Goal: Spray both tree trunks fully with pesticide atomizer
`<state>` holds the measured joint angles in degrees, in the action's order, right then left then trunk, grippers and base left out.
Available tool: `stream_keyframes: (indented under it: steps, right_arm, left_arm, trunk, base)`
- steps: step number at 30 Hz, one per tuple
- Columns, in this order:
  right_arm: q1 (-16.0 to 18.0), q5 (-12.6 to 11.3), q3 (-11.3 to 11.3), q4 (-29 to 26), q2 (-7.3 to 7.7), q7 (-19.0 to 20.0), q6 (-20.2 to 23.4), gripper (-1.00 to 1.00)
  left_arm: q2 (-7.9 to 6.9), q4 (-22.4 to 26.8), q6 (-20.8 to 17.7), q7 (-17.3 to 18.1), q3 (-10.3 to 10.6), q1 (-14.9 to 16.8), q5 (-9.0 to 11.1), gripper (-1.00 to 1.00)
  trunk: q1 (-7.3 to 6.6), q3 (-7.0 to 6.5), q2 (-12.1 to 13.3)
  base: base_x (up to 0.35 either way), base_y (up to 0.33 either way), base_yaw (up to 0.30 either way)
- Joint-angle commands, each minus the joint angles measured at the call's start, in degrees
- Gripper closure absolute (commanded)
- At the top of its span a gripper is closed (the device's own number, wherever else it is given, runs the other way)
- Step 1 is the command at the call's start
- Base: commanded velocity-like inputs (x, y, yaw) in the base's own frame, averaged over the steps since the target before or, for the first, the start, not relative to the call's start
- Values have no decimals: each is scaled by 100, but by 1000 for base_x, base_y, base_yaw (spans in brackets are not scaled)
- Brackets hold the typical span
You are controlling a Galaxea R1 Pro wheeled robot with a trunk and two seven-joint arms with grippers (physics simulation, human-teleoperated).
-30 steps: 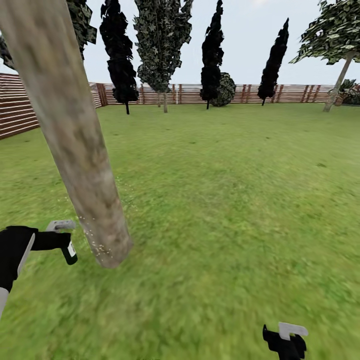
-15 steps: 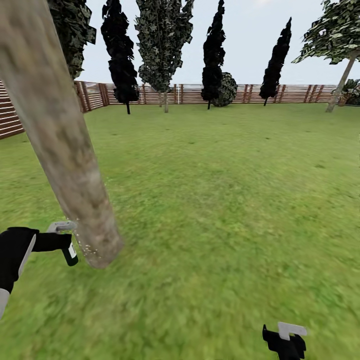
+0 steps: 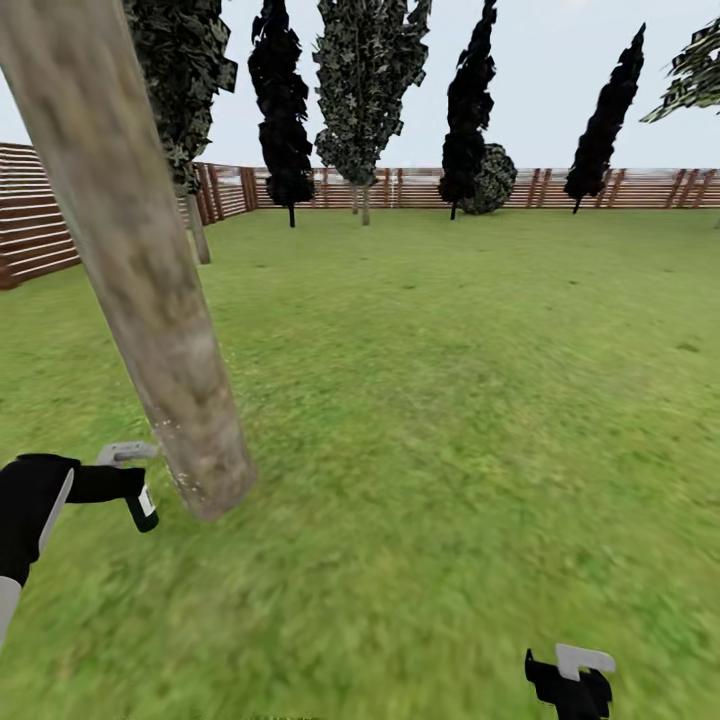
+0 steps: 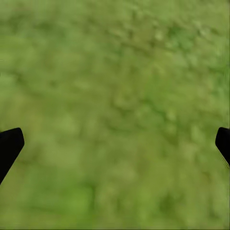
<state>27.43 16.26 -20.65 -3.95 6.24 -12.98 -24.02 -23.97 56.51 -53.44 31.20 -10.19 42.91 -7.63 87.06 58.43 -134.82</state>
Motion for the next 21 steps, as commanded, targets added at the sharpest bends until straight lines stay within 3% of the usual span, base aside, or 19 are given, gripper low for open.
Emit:
stream_keyframes:
  steps: [1,9,14,21]
  right_arm:
    - [2,0,0,1,0,1,1,-100]
    - [2,0,-8,-1,25,-3,-6,-100]
    - [3,0,-8,7,27,-3,-7,-100]
    - [0,0,-3,-1,7,-2,-7,-100]
  left_arm:
    - [4,0,1,0,0,-1,5,100]
    - [6,-7,1,-5,9,-6,0,100]
    - [6,-9,-7,-16,203,11,-4,100]
    - [-22,-101,13,-35,199,14,-20,100]
  trunk:
    - [0,0,0]
    - [0,0,0]
    - [0,0,0]
    - [0,0,0]
  base:
    - [0,-276,246]
    - [45,-275,87]
    - [189,-234,0]
    - [225,-207,19]
